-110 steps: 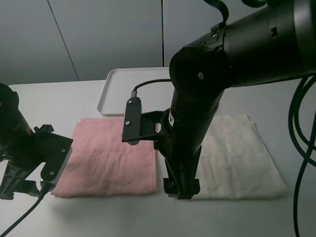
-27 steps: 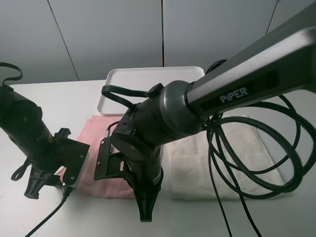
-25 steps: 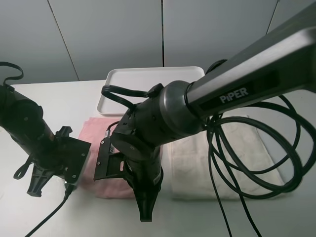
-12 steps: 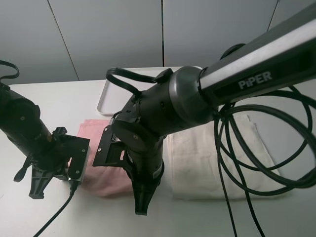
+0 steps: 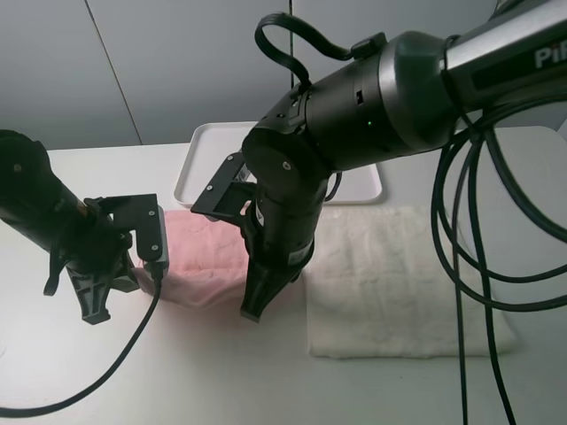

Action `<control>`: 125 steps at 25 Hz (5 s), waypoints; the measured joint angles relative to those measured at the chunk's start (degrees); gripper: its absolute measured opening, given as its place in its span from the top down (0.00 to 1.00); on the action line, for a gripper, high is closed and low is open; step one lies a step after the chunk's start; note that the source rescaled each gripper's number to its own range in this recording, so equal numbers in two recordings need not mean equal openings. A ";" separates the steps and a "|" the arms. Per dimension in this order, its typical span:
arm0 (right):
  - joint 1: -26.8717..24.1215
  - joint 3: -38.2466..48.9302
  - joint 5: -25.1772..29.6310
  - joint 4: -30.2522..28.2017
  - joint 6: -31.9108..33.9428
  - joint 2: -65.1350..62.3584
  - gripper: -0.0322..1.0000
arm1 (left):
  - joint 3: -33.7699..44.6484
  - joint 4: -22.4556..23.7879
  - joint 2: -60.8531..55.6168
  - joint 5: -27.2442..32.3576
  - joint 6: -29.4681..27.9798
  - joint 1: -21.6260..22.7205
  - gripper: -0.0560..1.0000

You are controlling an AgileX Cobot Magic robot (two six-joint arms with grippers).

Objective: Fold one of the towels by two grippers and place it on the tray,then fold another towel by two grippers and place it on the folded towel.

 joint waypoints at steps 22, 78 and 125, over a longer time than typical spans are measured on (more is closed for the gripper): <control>-5.01 -1.03 -11.78 -22.11 29.70 2.16 0.97 | -2.37 -18.79 2.09 -15.97 -1.55 4.30 0.90; -13.23 -11.67 0.56 8.43 11.04 5.13 0.00 | -23.99 -7.53 20.34 4.67 -41.51 13.81 0.13; -13.23 -20.14 1.81 11.34 9.59 16.44 0.02 | -22.90 8.75 22.30 14.49 -55.85 11.74 0.10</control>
